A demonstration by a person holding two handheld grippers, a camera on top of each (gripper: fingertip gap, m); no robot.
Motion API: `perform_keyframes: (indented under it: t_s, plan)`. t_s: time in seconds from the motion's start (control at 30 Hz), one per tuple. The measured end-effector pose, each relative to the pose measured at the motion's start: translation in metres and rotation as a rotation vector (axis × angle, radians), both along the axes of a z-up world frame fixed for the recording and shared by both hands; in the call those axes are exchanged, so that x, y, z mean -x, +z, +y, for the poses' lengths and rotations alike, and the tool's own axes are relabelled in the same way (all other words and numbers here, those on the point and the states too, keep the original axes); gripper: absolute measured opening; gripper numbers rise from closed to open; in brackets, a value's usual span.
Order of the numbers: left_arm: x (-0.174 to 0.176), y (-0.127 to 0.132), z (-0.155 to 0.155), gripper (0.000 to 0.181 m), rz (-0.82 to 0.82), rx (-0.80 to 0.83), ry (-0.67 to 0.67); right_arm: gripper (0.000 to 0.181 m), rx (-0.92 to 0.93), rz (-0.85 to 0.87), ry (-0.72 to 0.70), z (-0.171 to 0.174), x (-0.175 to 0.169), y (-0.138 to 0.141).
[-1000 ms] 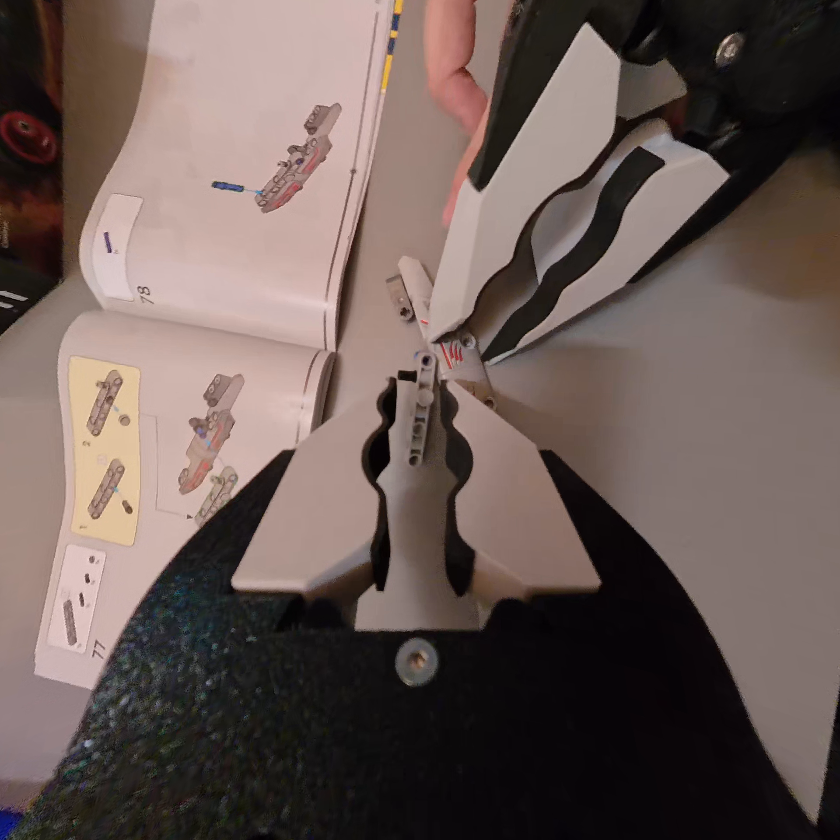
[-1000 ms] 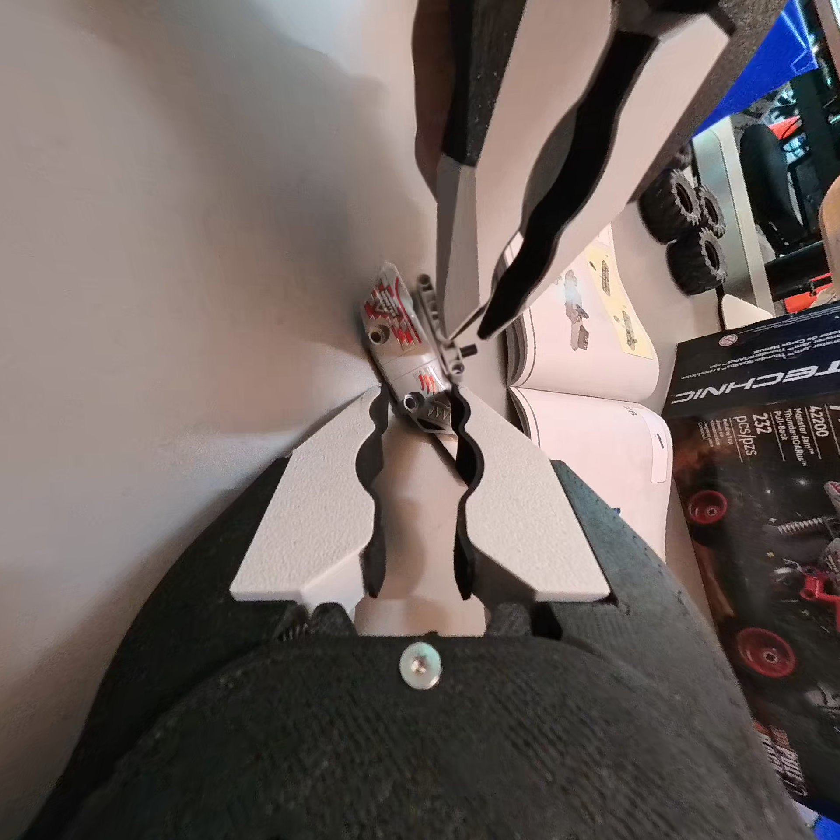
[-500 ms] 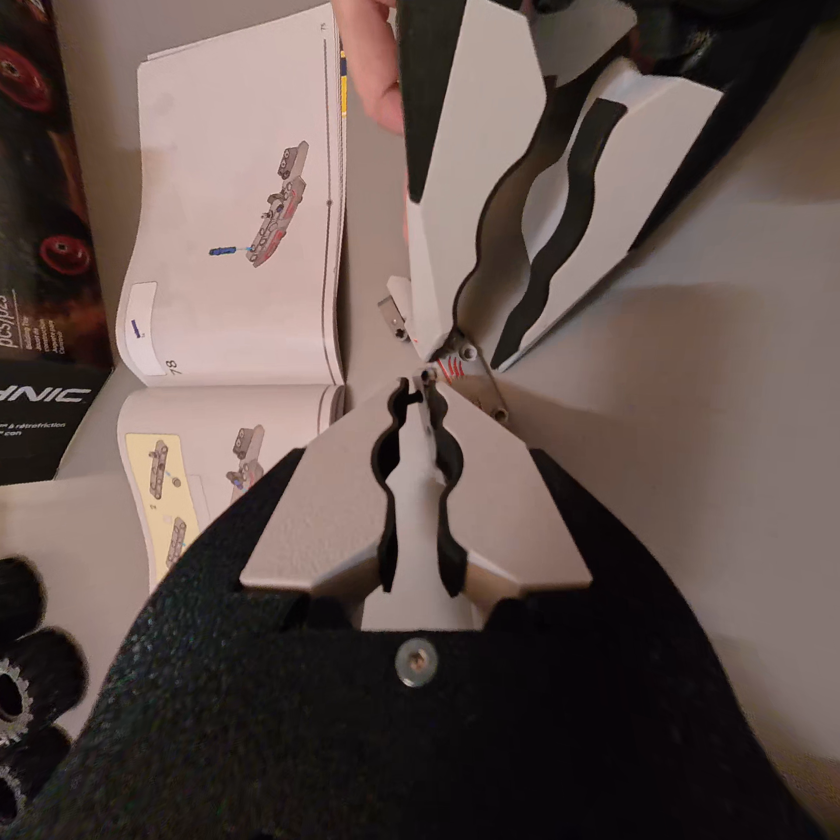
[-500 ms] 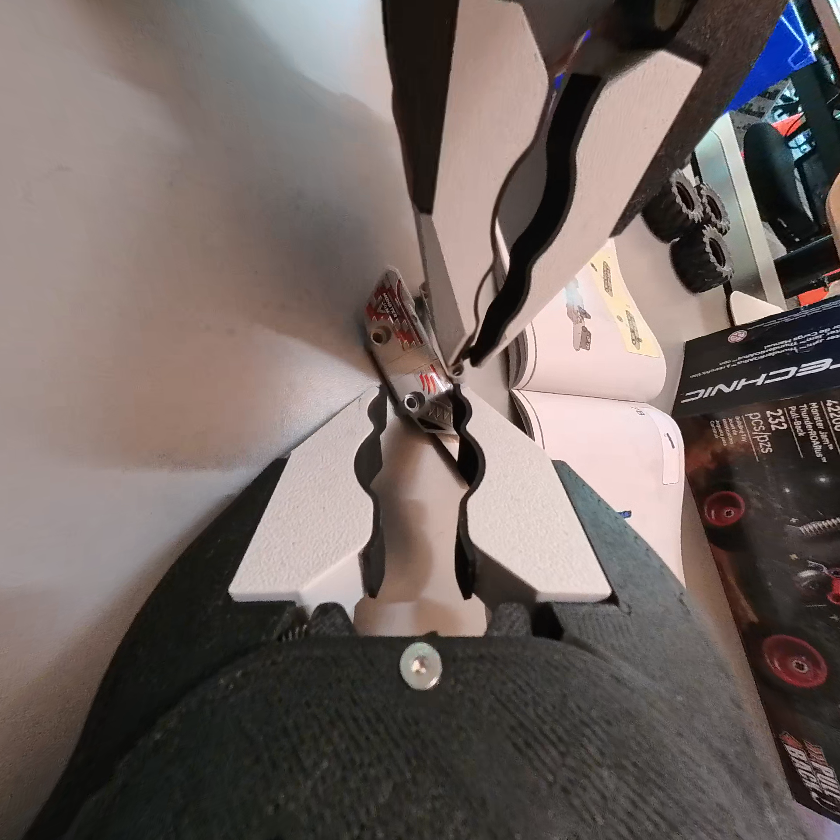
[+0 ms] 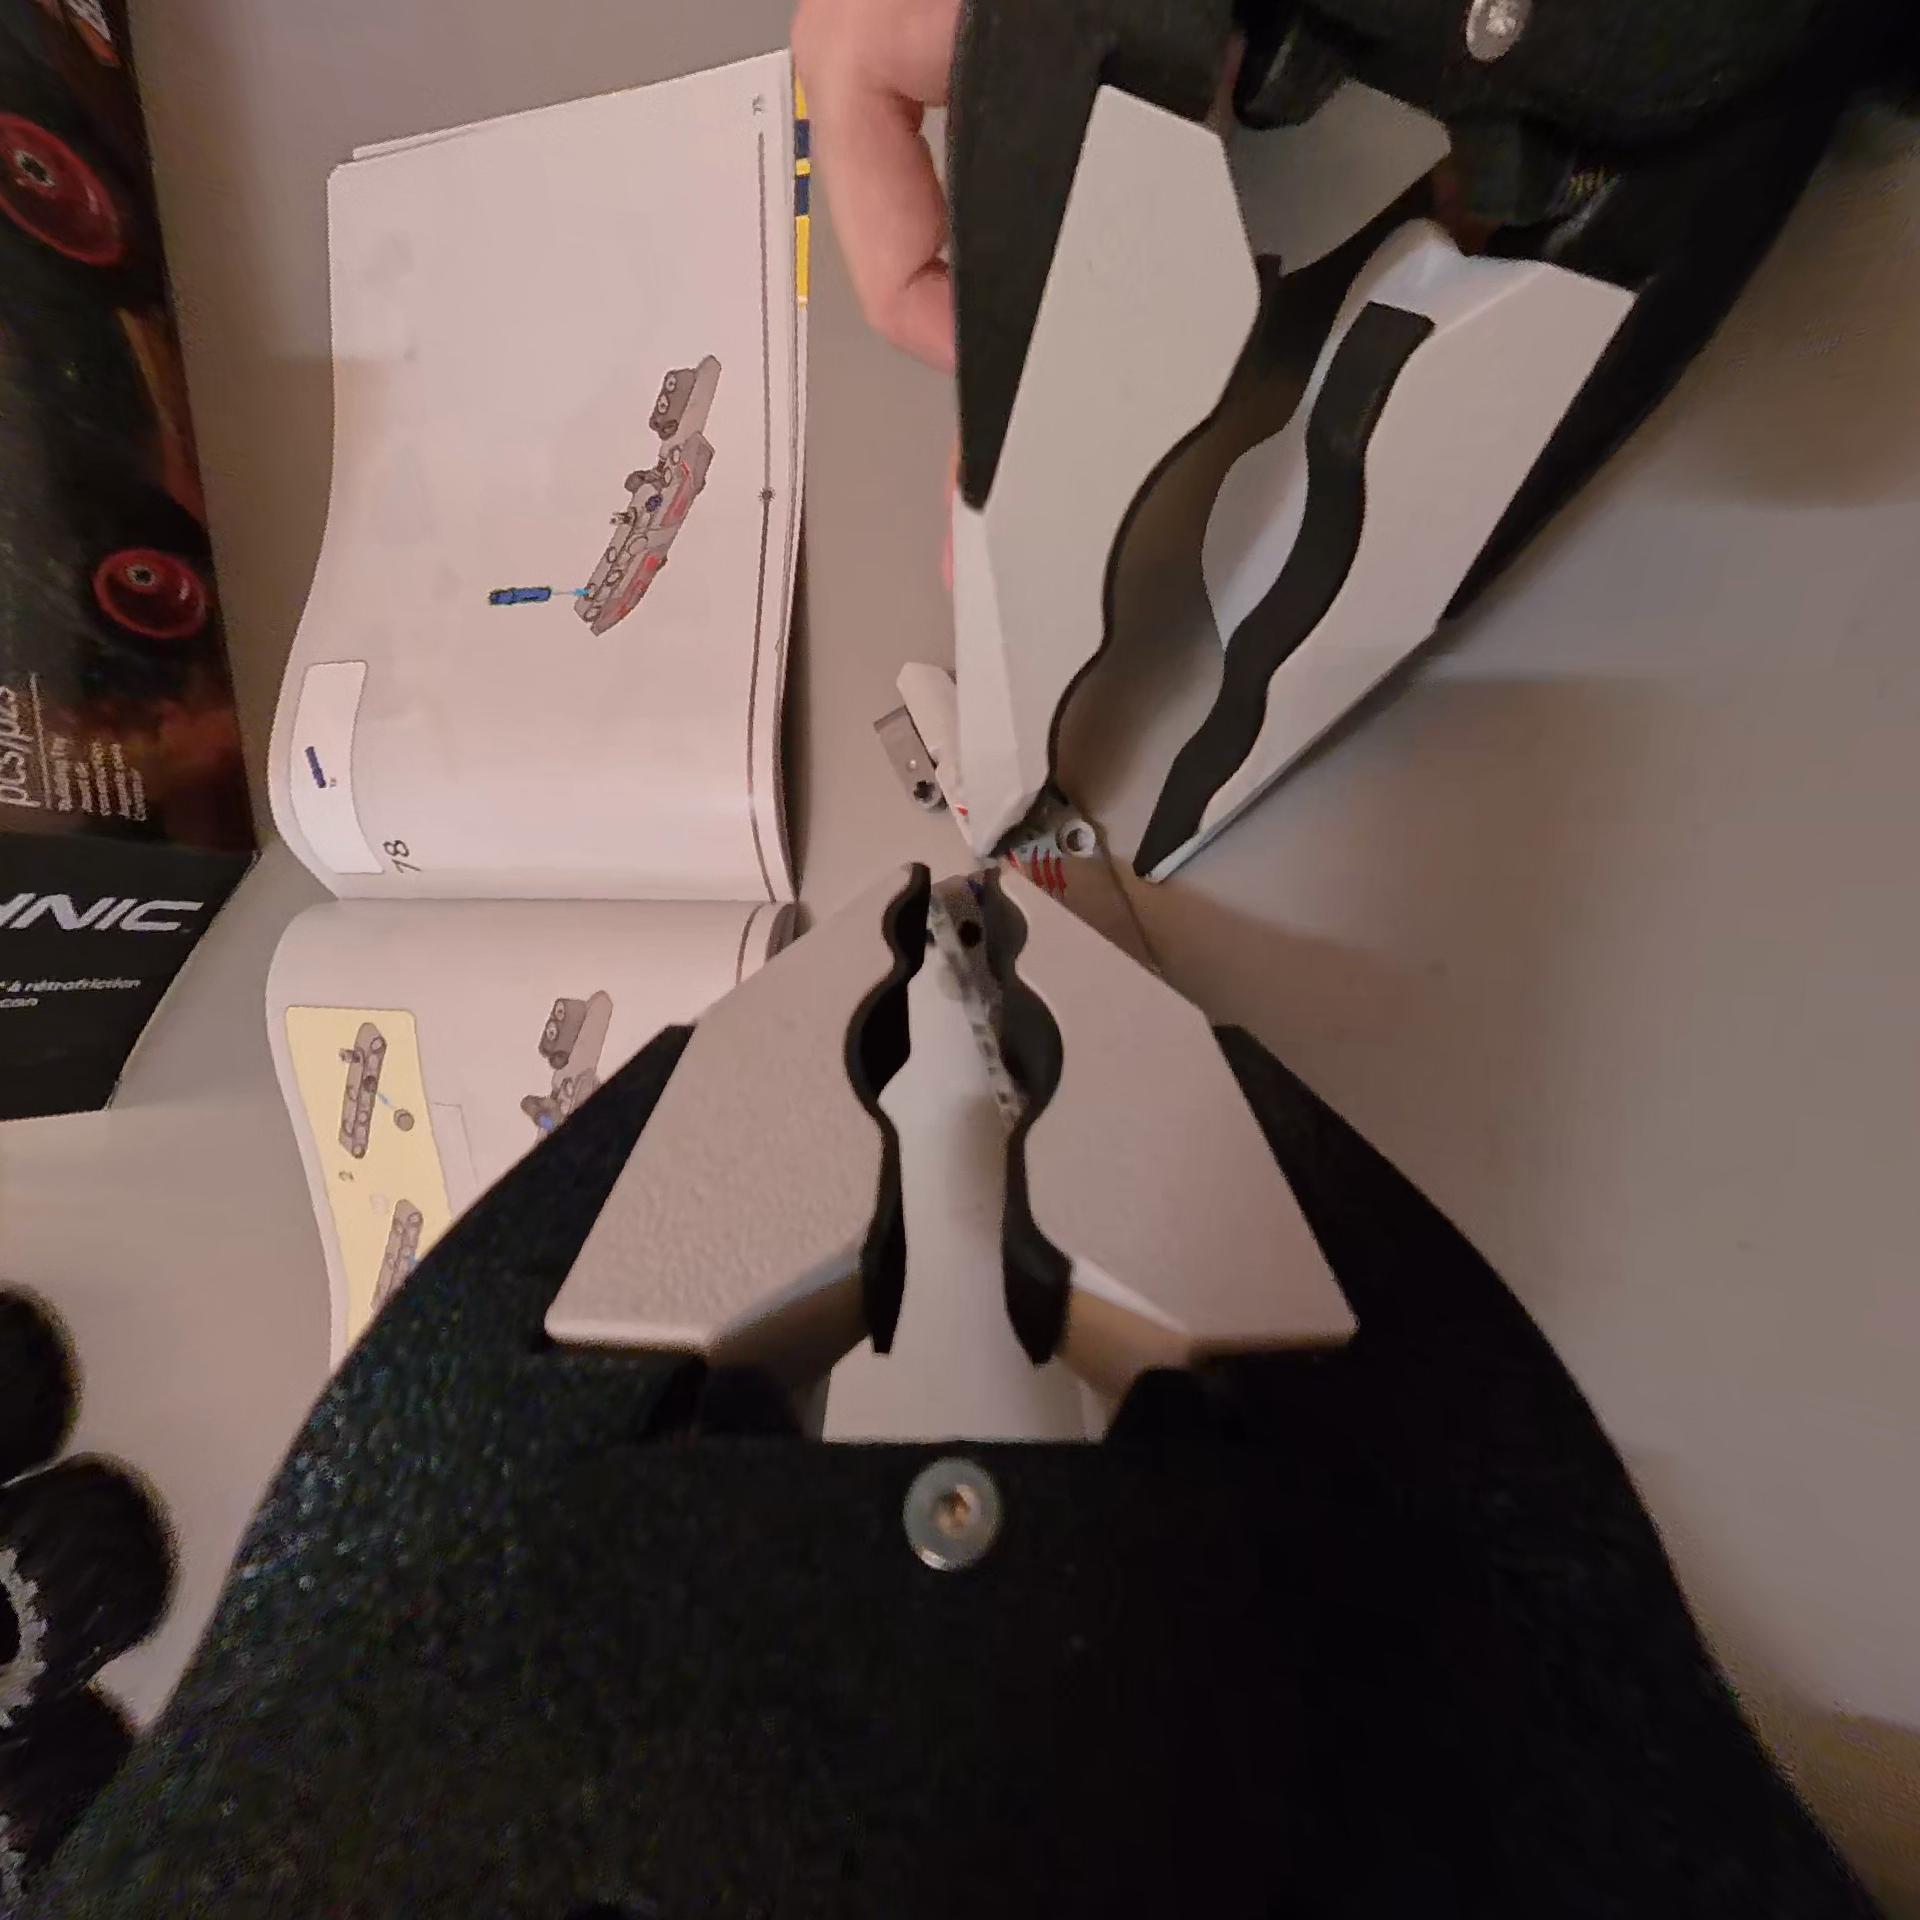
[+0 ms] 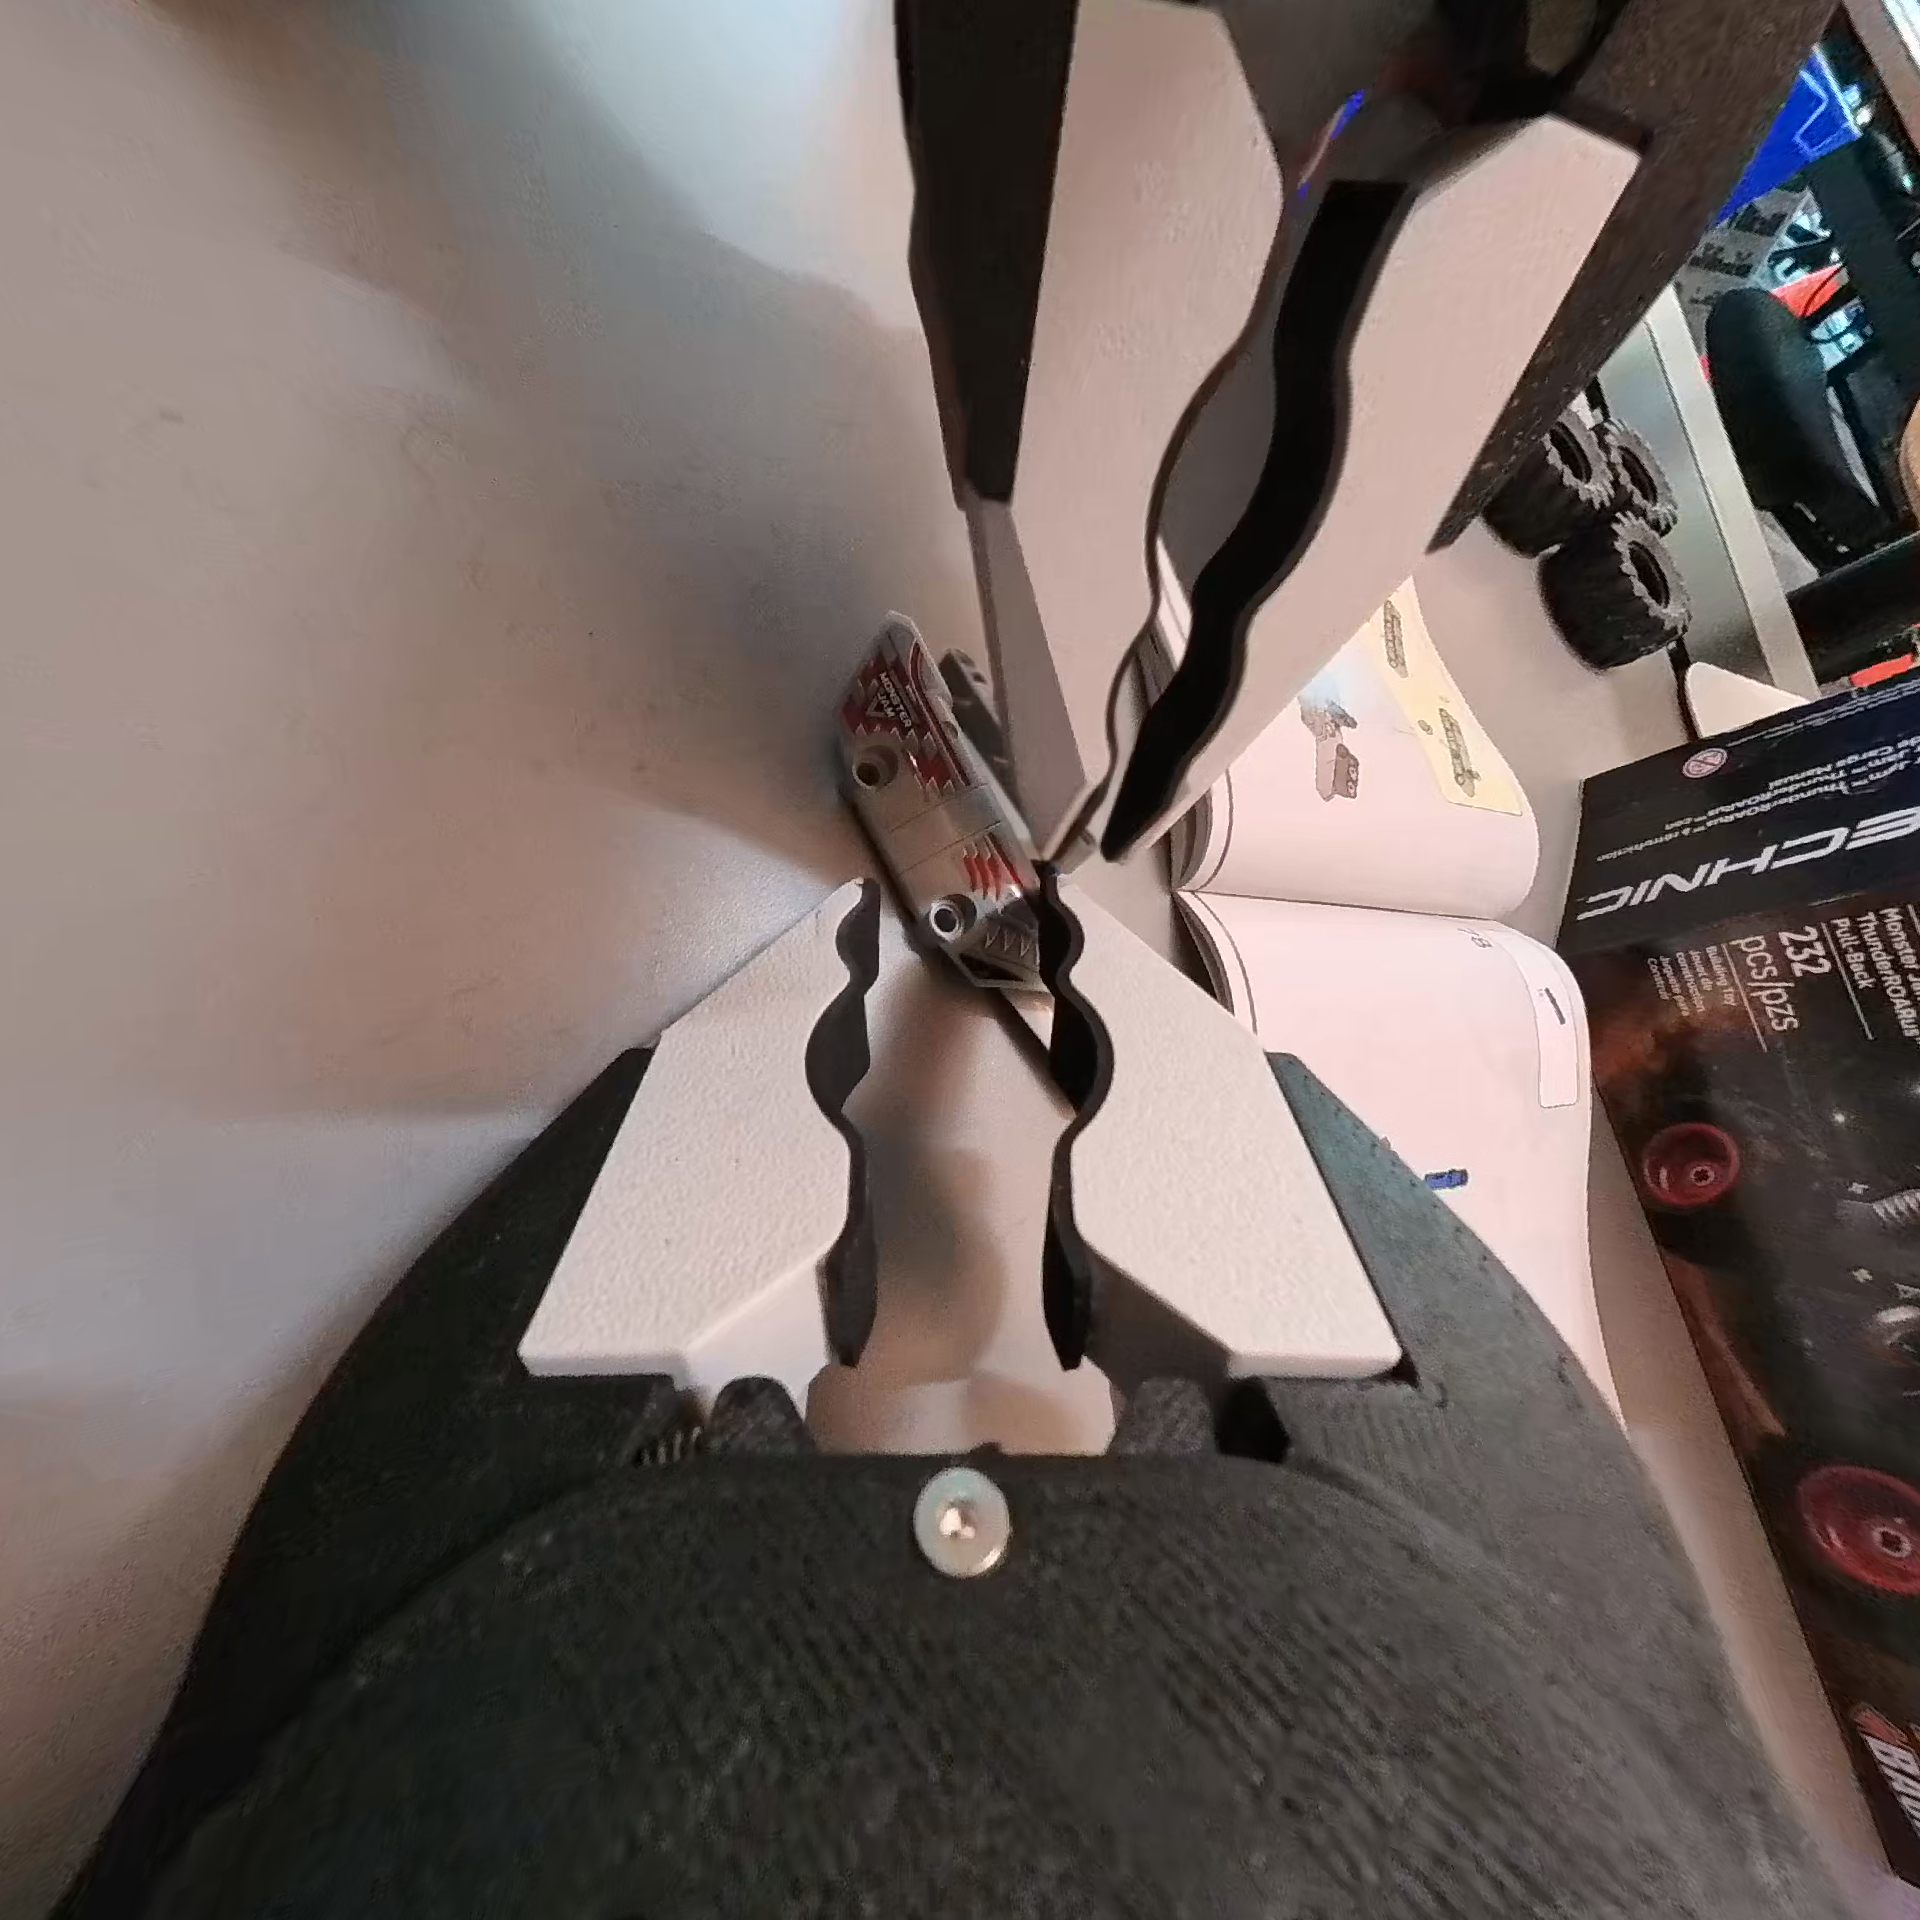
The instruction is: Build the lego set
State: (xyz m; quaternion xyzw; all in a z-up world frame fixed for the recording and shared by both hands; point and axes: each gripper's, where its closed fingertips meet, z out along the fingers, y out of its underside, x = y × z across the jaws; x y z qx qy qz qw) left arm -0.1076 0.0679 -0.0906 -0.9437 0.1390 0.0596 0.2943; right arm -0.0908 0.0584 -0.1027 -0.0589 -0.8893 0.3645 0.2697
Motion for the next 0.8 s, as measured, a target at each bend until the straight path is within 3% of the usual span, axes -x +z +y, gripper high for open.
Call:
perform_keyframes:
  t_s: [0.2,0.37,0.57,0.7,0.8]
  plan:
    - [0.001,0.001,-0.006,0.014,-0.136,-0.003,0.026,0.029,0.0,0.001,0.001,0.0,0.0,0.0]
    - [0.03,0.004,-0.013,0.009,-0.227,0.012,0.125,0.028,0.007,0.008,0.013,-0.001,0.0,0.0]
    - [0.025,-0.022,-0.022,0.014,-0.201,0.172,0.163,0.029,0.057,-0.036,0.03,-0.004,-0.004,0.002]
    - [0.028,-0.02,-0.021,0.005,-0.075,0.133,0.16,0.038,0.151,-0.102,0.039,-0.006,-0.01,0.012]
    - [0.033,0.004,-0.014,0.005,0.217,-0.017,0.081,0.04,0.367,-0.099,-0.12,0.006,0.011,0.045]
